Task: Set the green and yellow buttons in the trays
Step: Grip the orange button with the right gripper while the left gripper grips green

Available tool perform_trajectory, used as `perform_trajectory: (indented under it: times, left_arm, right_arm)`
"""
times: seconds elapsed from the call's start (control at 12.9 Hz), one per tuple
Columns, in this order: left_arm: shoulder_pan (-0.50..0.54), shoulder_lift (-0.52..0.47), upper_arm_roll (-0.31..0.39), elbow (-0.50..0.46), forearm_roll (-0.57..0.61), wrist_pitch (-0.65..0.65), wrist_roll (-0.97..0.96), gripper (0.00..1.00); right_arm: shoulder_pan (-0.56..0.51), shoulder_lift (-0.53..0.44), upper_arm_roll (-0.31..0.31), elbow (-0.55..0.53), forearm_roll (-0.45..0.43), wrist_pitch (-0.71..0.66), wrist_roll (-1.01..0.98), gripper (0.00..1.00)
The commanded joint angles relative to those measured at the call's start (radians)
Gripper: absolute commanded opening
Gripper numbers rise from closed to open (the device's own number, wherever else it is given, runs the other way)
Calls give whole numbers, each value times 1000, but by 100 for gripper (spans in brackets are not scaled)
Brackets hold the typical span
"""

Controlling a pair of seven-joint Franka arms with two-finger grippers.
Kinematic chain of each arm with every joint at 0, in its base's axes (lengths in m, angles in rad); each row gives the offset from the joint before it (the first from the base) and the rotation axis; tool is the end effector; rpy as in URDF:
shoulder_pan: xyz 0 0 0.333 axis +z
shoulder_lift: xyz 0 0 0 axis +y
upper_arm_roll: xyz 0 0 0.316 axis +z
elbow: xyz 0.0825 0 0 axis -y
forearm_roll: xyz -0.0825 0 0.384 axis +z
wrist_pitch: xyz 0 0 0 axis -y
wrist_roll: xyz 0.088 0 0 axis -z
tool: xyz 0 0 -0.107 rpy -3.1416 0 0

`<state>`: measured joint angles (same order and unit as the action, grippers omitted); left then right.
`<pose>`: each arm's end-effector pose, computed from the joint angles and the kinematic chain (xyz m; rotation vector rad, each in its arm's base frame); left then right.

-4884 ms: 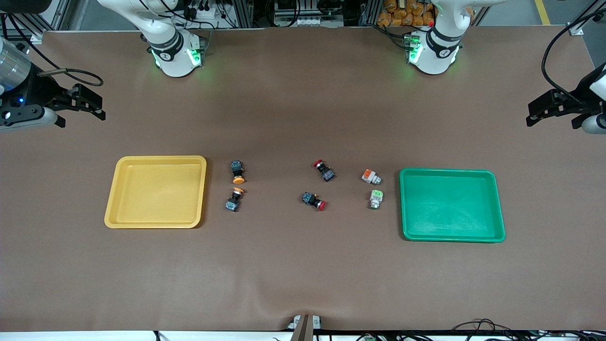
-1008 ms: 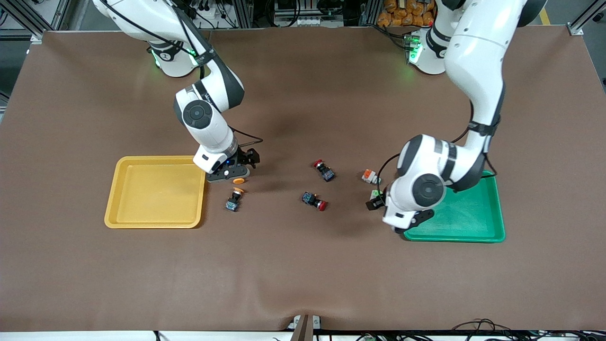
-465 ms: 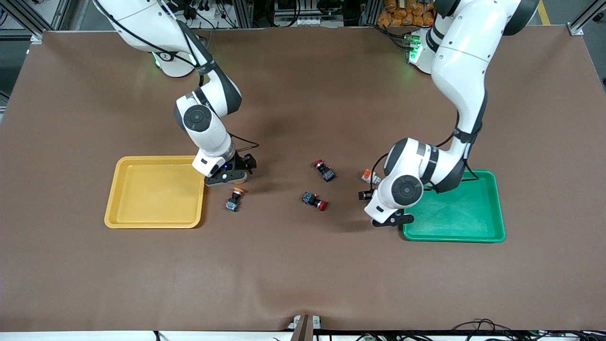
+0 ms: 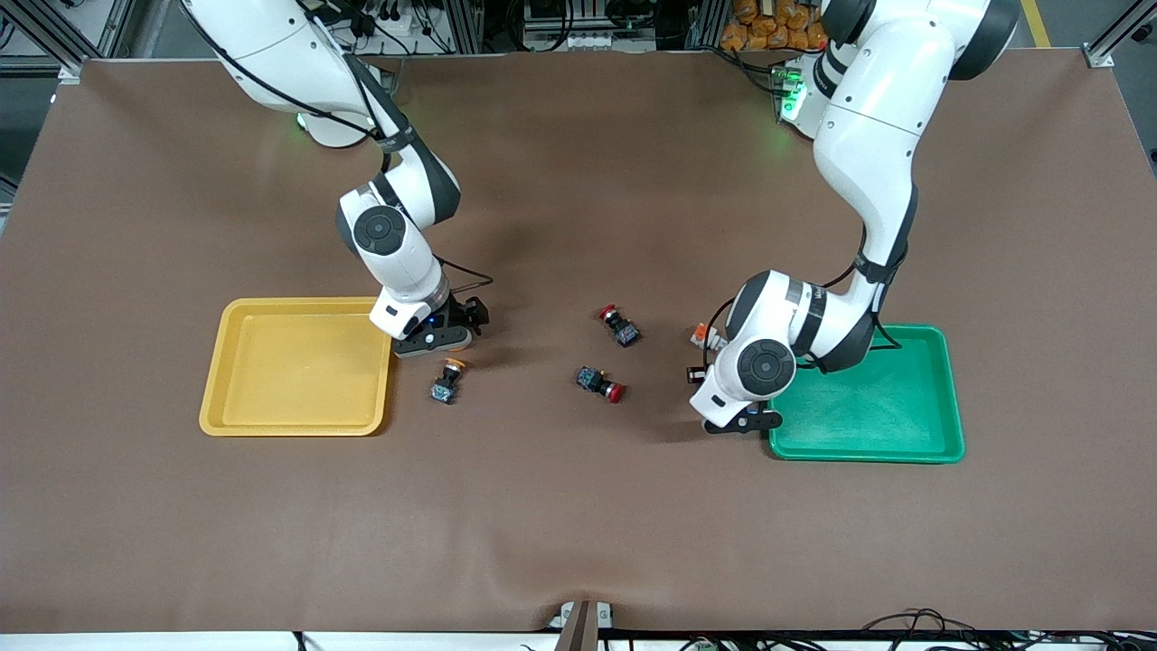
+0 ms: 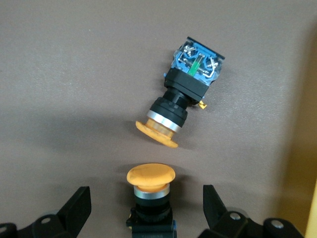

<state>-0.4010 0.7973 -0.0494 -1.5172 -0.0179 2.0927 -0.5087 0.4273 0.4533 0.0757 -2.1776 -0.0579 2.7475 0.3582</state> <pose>0.6179 -0.2948 0.1723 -3.0642 -0.1225 0.3384 0.5000 0.2782 0.1910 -3.0678 -0.2883 -0.1615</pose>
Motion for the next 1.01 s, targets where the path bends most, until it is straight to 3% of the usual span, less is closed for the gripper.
perform_trajectory:
  times: [0.0,0.08,0.31,0.7,0.93]
  left_arm:
    - [-2,19,6,22,33,4,-2,0]
    - [-2,14,6,23,32,4,-8,0]
    - [10,-26,8,55,21,-11,-68,0]
    - [108,-168,16,58,21,-97,-180,0]
    - [203,-167,20,54,26,-135,-238,0]
  right_arm:
    - [4,18,6,-5,-23,32,2,100]
    - [4,19,6,-5,-23,35,4,90]
    - [7,19,4,-4,-23,34,10,0]
    - [-5,19,4,10,-37,21,2,0]
    - [-19,-19,7,25,-36,-55,7,0]
